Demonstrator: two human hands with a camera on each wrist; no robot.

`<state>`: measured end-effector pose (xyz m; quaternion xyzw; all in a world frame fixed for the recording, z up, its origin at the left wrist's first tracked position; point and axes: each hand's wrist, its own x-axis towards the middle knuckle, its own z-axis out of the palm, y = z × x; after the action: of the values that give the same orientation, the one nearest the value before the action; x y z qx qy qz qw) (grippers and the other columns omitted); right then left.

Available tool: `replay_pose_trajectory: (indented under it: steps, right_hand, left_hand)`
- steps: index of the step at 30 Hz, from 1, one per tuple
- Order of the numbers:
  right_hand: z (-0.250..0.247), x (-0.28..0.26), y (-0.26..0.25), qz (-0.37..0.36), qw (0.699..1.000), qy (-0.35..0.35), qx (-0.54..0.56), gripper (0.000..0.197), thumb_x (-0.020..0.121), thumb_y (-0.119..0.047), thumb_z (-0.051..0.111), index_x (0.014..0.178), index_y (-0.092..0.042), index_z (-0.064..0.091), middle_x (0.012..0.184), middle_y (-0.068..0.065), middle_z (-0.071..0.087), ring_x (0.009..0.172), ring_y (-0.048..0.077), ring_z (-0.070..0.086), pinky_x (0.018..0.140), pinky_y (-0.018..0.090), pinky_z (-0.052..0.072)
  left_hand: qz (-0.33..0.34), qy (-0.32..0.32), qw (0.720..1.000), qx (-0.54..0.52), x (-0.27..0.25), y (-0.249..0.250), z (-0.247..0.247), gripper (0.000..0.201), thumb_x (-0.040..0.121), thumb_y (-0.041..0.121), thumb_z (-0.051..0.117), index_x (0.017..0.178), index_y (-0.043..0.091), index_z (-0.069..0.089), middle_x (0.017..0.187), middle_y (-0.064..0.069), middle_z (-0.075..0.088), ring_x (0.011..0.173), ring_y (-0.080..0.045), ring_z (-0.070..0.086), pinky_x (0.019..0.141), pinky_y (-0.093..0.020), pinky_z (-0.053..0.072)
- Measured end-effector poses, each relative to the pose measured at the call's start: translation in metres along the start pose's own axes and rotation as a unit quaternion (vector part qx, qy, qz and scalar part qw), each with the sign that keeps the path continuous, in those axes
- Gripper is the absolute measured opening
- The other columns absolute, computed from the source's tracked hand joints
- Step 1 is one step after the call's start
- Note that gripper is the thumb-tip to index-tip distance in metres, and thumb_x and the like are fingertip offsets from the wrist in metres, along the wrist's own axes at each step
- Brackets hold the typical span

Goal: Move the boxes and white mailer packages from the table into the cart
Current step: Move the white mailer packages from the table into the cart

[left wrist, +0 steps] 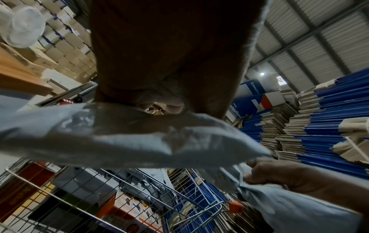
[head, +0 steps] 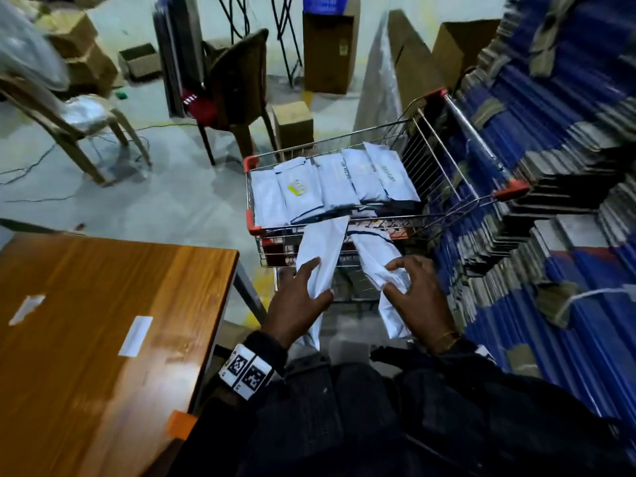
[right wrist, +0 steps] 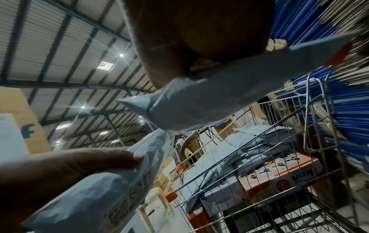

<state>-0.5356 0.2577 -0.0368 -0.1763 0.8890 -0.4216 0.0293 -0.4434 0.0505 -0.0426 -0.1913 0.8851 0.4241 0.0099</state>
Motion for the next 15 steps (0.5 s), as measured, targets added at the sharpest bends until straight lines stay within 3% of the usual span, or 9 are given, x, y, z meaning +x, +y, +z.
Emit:
replay_pose_trajectory:
  steps: [7,15]
  right_hand:
    - [0.001,0.052,0.014,0.020,0.999,0.026,-0.003,0.033,0.074,-0.005,0.068,0.104,-0.020,0.064,0.113,0.002,0.047,0.105,0.016,0.052,0.091,0.026,0.038]
    - [0.001,0.138,0.041,0.015,1.000,0.010,-0.008,0.032,0.077,-0.006,0.068,0.106,-0.018,0.064,0.115,0.007,0.048,0.101,0.015,0.051,0.086,0.019,0.035]
  left_hand:
    - [0.001,-0.018,1.000,0.003,0.062,0.008,0.001,0.069,0.088,0.034,0.065,0.149,0.032,0.033,0.139,-0.012,0.040,0.133,-0.025,0.039,0.103,-0.031,0.036]
    - [0.001,-0.022,0.999,0.038,0.153,0.023,0.015,0.069,0.087,0.039,0.065,0.148,0.033,0.033,0.140,-0.012,0.042,0.129,-0.025,0.043,0.098,-0.029,0.038]
